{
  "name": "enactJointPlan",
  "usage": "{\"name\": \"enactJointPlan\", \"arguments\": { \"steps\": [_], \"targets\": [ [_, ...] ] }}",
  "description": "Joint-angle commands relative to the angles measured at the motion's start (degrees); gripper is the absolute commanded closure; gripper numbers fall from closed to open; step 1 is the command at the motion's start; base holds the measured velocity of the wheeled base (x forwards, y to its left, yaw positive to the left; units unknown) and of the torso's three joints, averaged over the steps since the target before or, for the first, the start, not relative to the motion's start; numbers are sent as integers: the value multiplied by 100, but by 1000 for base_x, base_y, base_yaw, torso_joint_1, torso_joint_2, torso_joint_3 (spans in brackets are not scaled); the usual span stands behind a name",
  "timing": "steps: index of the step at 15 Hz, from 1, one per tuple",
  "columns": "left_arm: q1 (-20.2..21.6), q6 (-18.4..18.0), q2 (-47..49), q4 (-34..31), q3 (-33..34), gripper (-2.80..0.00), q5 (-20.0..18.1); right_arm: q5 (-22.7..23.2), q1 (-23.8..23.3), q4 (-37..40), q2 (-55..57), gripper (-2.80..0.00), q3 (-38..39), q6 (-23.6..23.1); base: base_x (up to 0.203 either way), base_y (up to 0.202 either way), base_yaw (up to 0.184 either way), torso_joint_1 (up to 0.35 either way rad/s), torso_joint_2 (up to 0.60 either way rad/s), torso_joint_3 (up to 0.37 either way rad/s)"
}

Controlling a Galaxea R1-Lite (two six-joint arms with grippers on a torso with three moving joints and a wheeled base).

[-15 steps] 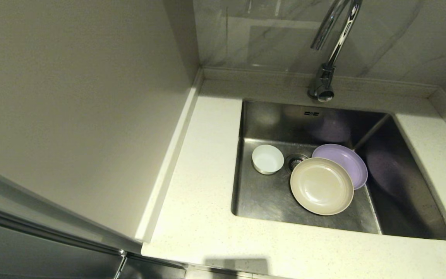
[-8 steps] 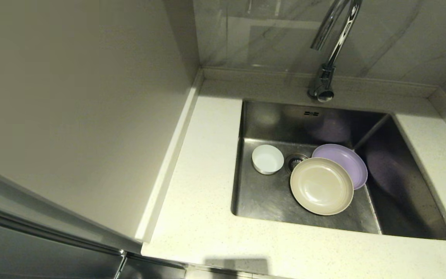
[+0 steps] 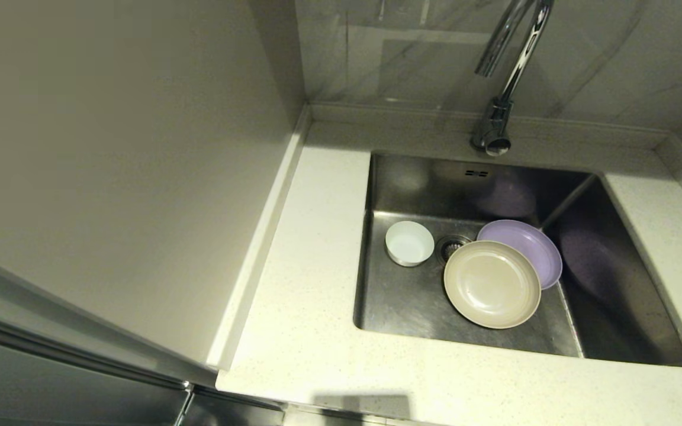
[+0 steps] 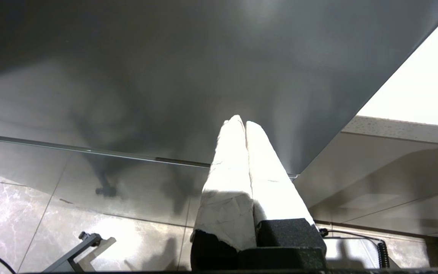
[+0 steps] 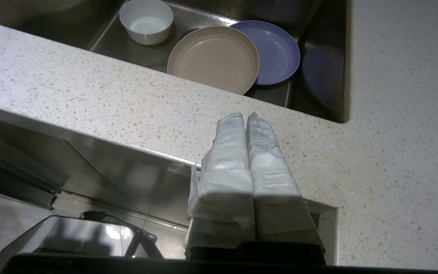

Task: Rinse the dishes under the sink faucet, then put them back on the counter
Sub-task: Turn on the faucet

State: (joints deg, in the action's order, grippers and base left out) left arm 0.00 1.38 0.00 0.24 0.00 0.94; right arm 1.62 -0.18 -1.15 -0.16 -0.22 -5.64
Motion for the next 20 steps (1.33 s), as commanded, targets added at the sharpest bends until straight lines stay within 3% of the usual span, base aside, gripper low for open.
{"name": "enactJointPlan", "arguments": {
  "steps": [1,5,20],
  "targets": [
    [0,3,-9,2,0,0,3,-8,1,150,16,0,9,124,0,0,0,0,0,0],
    [0,3,-9,2,0,0,3,-39,1,141,16,0,13,344,0,0,0,0,0,0],
    [0,3,-9,2,0,0,3,-39,1,141,16,0,13,344,0,0,0,0,0,0]
  ]
}}
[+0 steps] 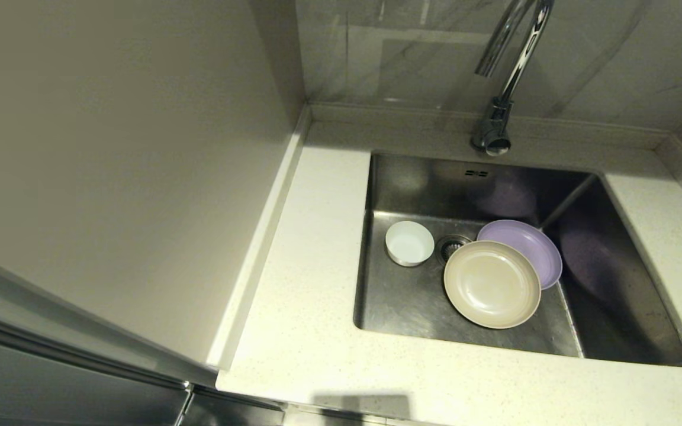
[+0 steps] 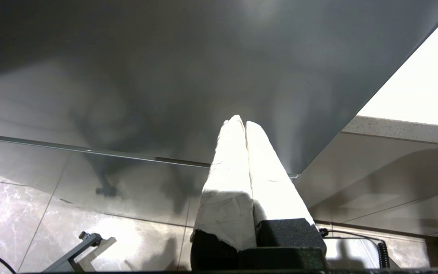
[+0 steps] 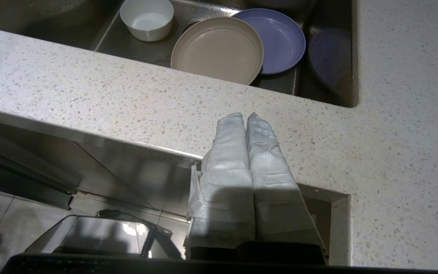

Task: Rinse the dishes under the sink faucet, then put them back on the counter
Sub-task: Turn on the faucet

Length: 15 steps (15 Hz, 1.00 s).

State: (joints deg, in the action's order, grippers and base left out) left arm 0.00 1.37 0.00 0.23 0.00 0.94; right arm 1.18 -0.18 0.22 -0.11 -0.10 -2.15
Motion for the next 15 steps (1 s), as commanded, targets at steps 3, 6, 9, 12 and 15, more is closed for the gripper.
{"name": "enactJointPlan", "arguments": {
  "steps": [3,6,9,12,15],
  "targets": [
    [0,4,-9,3,0,0,3,-4,1,4,11,0,1,-14,0,0,0,0,0,0],
    [0,4,-9,3,0,0,3,5,1,4,11,0,1,12,0,0,0,0,0,0],
    [0,4,-9,3,0,0,3,5,1,4,11,0,1,12,0,0,0,0,0,0],
    [0,4,-9,3,0,0,3,5,1,4,11,0,1,12,0,0,0,0,0,0],
    [0,4,-9,3,0,0,3,5,1,4,11,0,1,12,0,0,0,0,0,0]
  ]
}}
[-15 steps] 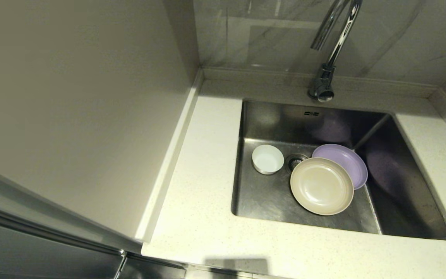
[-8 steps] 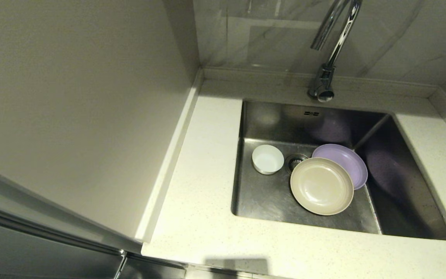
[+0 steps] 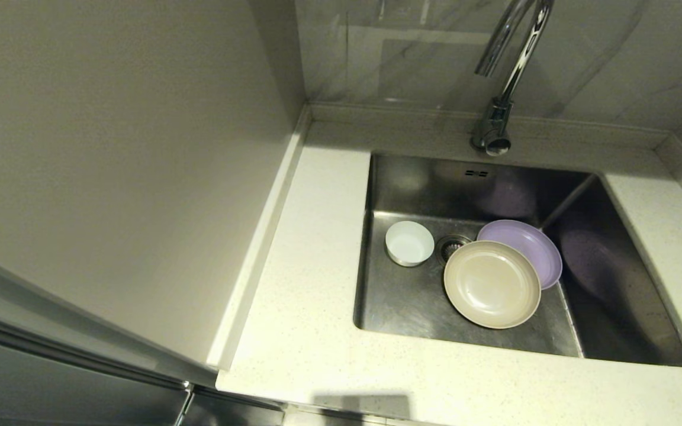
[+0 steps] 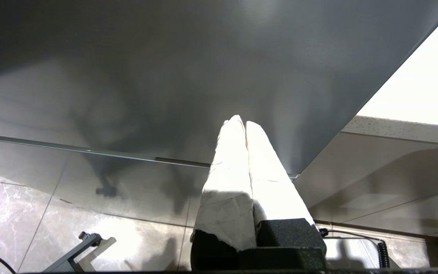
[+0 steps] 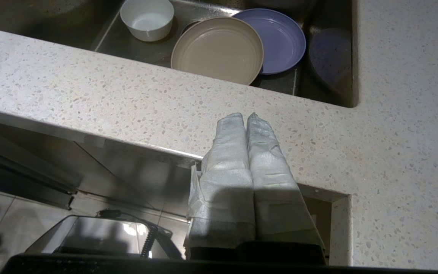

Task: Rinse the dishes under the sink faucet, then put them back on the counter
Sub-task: Turn on the faucet

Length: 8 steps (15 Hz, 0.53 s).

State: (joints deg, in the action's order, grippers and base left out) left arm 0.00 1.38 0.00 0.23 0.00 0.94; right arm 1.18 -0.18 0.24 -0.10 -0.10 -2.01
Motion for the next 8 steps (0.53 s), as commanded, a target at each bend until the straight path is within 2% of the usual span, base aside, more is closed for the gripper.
{"name": "enactJointPlan", "arguments": {
  "steps": [1,8],
  "targets": [
    [0,3,-9,3,0,0,3,5,1,2,10,0,1,-1,0,0,0,0,0,0],
    [0,3,-9,3,0,0,3,5,1,2,10,0,1,-1,0,0,0,0,0,0]
  ]
}}
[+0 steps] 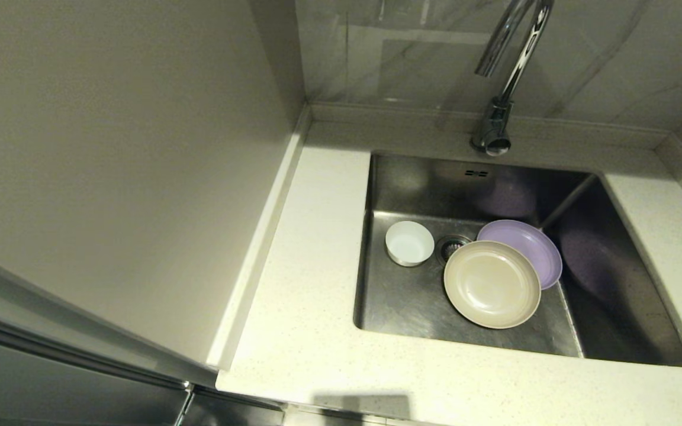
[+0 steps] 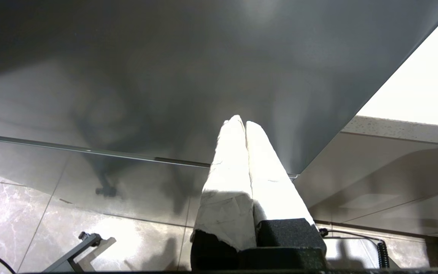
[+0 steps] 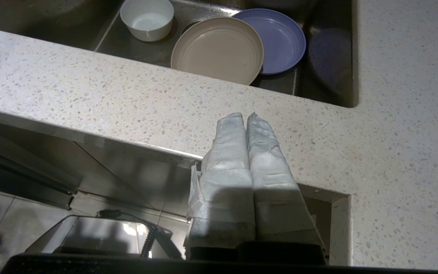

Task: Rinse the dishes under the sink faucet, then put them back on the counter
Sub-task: Turn on the faucet

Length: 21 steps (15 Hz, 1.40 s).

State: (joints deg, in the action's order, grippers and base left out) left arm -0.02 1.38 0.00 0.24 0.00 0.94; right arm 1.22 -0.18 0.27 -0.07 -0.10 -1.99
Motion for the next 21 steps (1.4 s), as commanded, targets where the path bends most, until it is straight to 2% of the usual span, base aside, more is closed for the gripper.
{"name": "enactJointPlan", "arguments": {
  "steps": [1,21],
  "targets": [
    [2,3,-9,2,0,0,3,1,1,0,7,0,1,-3,0,0,0,0,0,0],
    [2,3,-9,2,0,0,3,1,1,0,7,0,1,-3,0,0,0,0,0,0]
  ]
}}
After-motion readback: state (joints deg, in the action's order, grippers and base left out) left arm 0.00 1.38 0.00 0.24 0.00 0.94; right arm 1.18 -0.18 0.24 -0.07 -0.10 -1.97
